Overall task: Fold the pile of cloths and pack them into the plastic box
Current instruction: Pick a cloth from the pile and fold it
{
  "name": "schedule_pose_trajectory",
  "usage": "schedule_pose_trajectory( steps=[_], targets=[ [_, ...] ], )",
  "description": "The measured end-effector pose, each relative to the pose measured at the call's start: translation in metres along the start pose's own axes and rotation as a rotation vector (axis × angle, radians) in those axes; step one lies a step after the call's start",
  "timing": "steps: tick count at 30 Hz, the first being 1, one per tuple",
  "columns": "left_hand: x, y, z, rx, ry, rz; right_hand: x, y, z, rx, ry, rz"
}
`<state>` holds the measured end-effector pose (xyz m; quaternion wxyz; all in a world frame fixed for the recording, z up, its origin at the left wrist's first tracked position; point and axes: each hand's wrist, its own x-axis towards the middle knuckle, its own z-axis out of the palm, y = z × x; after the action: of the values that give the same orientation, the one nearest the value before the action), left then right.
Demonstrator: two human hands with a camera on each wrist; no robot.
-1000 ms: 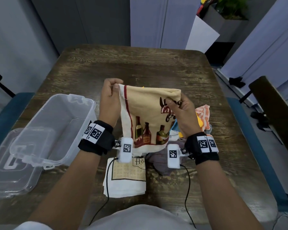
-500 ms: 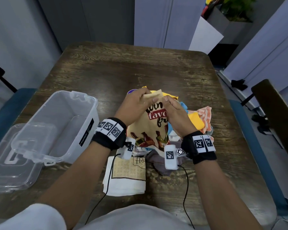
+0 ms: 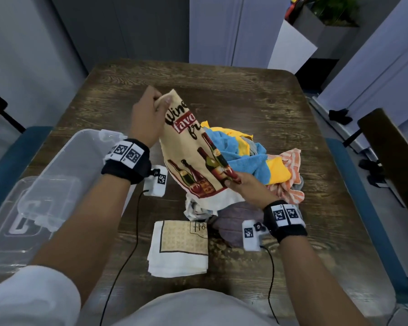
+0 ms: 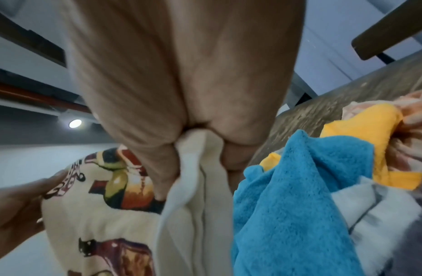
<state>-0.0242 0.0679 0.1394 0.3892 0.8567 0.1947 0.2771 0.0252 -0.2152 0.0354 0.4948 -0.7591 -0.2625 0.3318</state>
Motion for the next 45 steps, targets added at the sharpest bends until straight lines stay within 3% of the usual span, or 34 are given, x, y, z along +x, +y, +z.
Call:
schedule_pose_trajectory(
  steps=[5,10,16,21,27,29,33,35,37,41,43,45],
  targets=[
    [-0.016,-0.027,0.021,0.062,-0.027,-0.105,0.009,0.024,-0.010,-0.283,0.082,0.084],
    [-0.016,-0.053,0.020,0.092,-0.202,-0.199,-0.002,0.028,-0.017,-0.159,0.111,0.066],
    [-0.030,-0.071,0.017,-0.015,-0.201,-0.256,-0.008,0.041,-0.040,0.066,0.371,0.121],
    [-0.039,-0.077,0.018,0.018,-0.183,-0.243,-0.004,0.043,-0.044,0.090,0.426,0.104],
    [-0.049,-0.073,0.023,-0.067,-0.206,-0.273,0.004,0.033,-0.042,0.307,0.535,0.073],
    [-0.054,-0.071,0.024,-0.154,-0.239,-0.297,0.009,0.035,-0.041,0.260,0.568,0.055],
    [-0.062,-0.070,0.019,-0.308,-0.234,-0.293,0.011,0.042,-0.041,-0.046,0.625,0.084],
    [-0.064,-0.054,0.015,-0.363,-0.218,-0.251,0.010,0.042,-0.043,-0.237,0.703,0.106],
    [-0.065,-0.032,0.012,-0.424,-0.224,-0.155,0.005,0.033,-0.041,-0.273,0.746,0.160],
    [-0.060,0.011,0.010,-0.487,-0.237,0.006,0.004,0.021,-0.031,-0.111,0.757,0.244],
    [-0.058,0.026,0.011,-0.477,-0.255,0.068,0.004,0.014,-0.024,0.203,0.749,0.352],
    [-0.061,0.038,0.017,-0.384,-0.299,0.115,0.002,0.011,-0.014,0.525,0.586,0.396]
  ],
)
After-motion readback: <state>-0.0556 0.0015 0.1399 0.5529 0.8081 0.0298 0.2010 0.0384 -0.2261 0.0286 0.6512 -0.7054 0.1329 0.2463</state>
